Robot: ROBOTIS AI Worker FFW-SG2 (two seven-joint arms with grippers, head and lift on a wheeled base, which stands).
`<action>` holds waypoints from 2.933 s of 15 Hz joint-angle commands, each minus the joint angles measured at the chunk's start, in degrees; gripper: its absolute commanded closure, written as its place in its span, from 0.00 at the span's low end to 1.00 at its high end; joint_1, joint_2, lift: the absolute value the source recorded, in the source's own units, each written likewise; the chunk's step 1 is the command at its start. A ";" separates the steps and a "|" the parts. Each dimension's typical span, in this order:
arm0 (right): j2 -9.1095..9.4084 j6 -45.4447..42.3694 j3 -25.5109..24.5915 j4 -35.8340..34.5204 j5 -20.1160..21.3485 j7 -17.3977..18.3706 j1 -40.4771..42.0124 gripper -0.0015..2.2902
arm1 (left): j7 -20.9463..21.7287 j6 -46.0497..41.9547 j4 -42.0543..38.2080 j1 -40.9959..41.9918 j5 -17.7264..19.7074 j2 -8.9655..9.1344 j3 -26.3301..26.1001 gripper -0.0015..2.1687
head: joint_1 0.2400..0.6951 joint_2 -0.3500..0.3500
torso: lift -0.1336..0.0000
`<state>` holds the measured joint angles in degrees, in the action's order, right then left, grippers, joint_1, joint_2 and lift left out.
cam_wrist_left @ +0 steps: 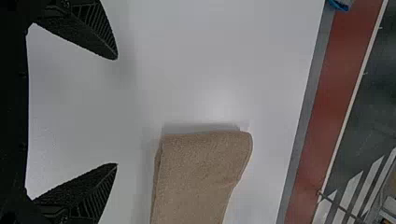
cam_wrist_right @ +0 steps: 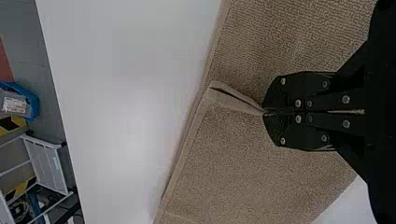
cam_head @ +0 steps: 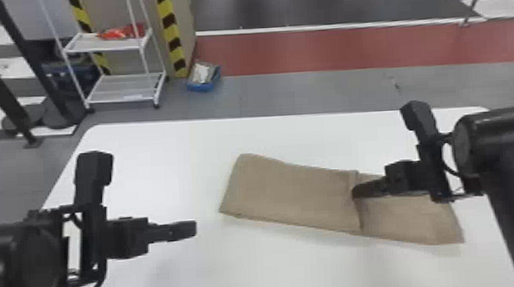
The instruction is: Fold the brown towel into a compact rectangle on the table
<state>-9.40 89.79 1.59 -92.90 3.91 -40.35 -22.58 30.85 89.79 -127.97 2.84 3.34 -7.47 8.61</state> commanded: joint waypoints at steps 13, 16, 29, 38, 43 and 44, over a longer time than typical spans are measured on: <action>-3.43 0.30 -11.70 -9.32 -10.06 -0.26 8.25 0.52 | -0.53 0.24 0.88 -0.99 0.00 0.09 0.09 0.03 | 1.00 0.47 | 0.07; -3.69 0.30 -16.45 -17.58 -14.11 -0.17 8.43 0.52 | -0.62 0.24 1.23 -1.17 0.00 0.09 0.18 0.03 | 1.00 0.46 | 0.07; -5.54 0.30 -22.69 -24.35 -21.05 0.00 16.51 0.52 | -0.62 0.24 3.16 -3.01 -1.14 0.09 -2.20 0.03 | 1.00 0.38 | 0.07; -6.15 0.30 -28.66 -25.23 -25.09 -0.17 26.36 0.52 | -0.62 0.24 4.22 -3.89 -1.93 0.18 -5.27 0.03 | 1.00 0.30 | 0.07; -6.33 0.30 -31.12 -26.98 -26.50 -0.44 24.25 0.52 | -0.53 0.24 3.60 -2.49 -1.93 0.09 -4.92 0.03 | 1.00 0.29 | 0.07; -6.33 0.30 -34.02 -28.57 -28.26 -0.52 24.60 0.52 | -0.44 0.24 3.43 -2.22 -1.93 0.09 -4.75 0.03 | 1.00 0.29 | 0.07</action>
<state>-15.71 89.79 -29.15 -119.38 -22.36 -40.73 1.75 30.38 89.79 -124.33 0.27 1.42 -7.38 3.63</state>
